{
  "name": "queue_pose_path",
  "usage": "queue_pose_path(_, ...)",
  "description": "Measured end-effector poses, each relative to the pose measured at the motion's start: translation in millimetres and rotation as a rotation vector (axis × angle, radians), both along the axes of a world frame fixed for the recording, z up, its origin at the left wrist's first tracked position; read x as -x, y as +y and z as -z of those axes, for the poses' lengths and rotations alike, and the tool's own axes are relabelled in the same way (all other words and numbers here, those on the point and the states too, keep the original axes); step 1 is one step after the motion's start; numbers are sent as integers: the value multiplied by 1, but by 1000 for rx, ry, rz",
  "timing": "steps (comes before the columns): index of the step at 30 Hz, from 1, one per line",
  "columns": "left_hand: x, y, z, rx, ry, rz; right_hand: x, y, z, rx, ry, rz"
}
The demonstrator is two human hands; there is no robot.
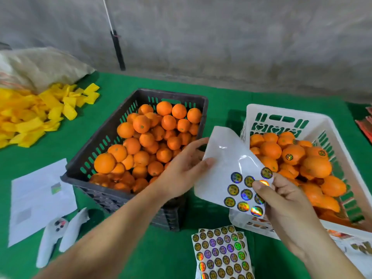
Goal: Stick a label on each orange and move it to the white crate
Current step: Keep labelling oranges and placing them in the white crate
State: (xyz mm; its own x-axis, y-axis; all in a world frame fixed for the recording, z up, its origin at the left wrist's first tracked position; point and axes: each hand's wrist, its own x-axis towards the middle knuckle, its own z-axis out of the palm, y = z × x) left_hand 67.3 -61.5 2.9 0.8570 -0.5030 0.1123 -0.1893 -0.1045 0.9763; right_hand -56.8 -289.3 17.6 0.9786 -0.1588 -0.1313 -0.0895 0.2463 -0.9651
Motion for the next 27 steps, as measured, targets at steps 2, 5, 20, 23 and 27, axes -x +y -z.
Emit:
queue_pose_path(2, -43, 1, 14, -162, -57, -327, -8, 1, 0, -61, -21, 51)
queue_pose_path(5, -108, 2, 43, -691, -139, -456, -14, 6, 3, -139, -14, 85)
queue_pose_path(20, -189, -2, 99, -1179, -157, -306, -23, -5, 19, -222, 4, 206)
queue_pose_path(23, -156, 8, 41, -533, 260, -403, -20, -1, 14, -186, -44, 174)
queue_pose_path(27, -46, 33, -20, 359, 610, -67, -10, 11, 5, -33, -158, 179)
